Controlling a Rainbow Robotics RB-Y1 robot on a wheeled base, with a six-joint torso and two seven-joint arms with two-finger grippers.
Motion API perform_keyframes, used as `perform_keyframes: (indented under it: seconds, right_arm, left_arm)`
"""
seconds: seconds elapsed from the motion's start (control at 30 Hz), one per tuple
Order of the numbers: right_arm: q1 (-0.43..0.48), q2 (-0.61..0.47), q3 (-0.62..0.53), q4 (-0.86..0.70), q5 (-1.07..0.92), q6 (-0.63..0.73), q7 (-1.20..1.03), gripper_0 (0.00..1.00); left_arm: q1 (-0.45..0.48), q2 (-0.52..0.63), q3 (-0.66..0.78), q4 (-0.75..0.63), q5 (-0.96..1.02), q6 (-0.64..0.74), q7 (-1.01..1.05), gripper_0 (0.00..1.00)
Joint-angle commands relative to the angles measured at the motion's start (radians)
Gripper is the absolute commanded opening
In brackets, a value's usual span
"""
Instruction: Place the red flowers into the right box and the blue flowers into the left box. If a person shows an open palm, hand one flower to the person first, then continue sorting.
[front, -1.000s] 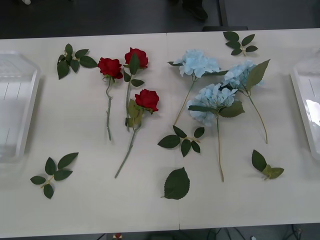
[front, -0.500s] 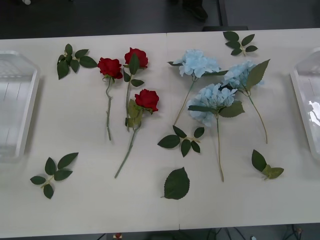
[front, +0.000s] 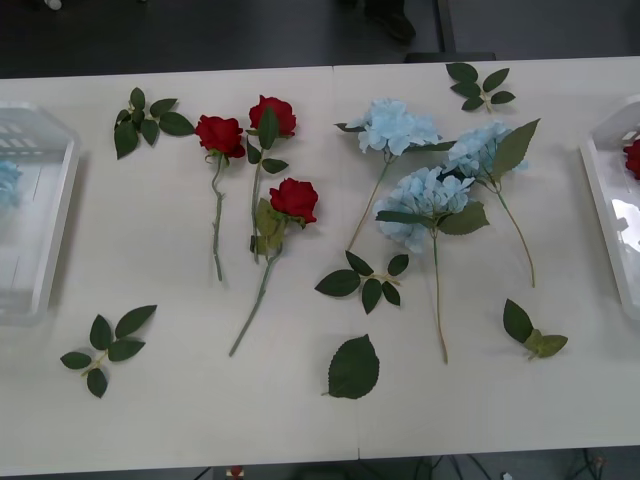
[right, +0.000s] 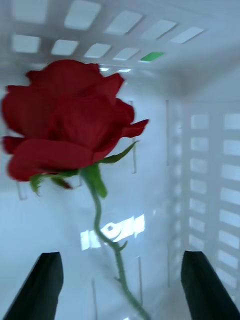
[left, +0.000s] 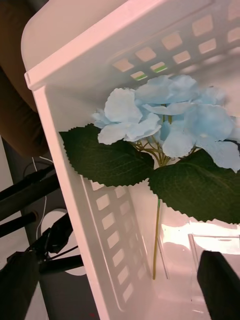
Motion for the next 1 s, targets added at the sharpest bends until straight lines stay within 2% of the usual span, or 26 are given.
perform_keyframes:
  seconds: [0.03,0.13,0.23,0.47,0.63,0.77,0.9,1.0]
  right_arm:
    - [-0.009,-0.06,-0.06,-0.165,-0.122,0.15,0.149,0.99]
    - [-0.003,-0.08,-0.06,-0.28,-0.222,0.26,0.207,1.0]
    - [0.02,-0.08,-0.06,-0.401,-0.32,0.342,0.212,1.0]
    - [0.113,-0.037,-0.016,-0.607,-0.372,0.356,0.157,1.0]
    - [0.144,0.032,-0.013,-0.598,-0.348,0.322,0.115,1.0]
    - [0.144,0.094,-0.013,-0.527,-0.329,0.276,0.118,1.0]
    - [0.13,0.158,-0.013,-0.453,-0.308,0.222,0.117,1.0]
    - [0.11,0.197,-0.013,-0.4,-0.289,0.196,0.115,1.0]
  left_arm:
    - [-0.004,0.002,0.019,-0.041,0.069,0.038,0.052,1.0]
    - [-0.011,0.002,0.052,-0.105,0.126,0.138,0.079,1.0]
    - [-0.011,0.002,0.052,-0.211,0.184,0.225,0.197,1.0]
    - [-0.012,-0.077,0.04,-0.372,0.254,0.299,0.487,1.0]
    - [-0.044,-0.169,-0.012,-0.39,0.244,0.265,0.602,1.0]
    - [-0.06,-0.23,-0.096,-0.39,0.227,0.153,0.671,1.0]
    - [-0.073,-0.299,-0.19,-0.389,0.129,0.027,0.7,1.0]
    - [-0.096,-0.35,-0.262,-0.384,0.025,-0.014,0.709,1.0]
